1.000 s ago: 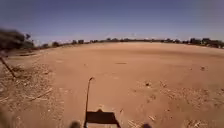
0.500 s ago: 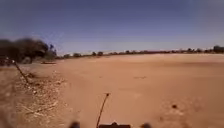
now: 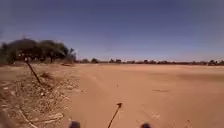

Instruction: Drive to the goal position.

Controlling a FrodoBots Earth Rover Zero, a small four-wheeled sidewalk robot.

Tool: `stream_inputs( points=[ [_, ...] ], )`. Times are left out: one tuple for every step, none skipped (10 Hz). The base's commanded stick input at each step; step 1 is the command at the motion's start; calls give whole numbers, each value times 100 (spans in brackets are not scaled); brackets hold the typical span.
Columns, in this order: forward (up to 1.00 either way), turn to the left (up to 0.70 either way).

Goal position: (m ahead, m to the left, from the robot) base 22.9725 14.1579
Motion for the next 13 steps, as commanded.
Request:
stream_inputs(
  points=[
    [85, 23],
    [85, 11],
    [85, 0],
    [85, 0],
    [85, 0],
    [85, 0],
    [85, 0],
    [85, 0],
    [85, 0],
    [85, 0],
    [85, 0],
    [85, 0],
    [85, 0]
  ],
)
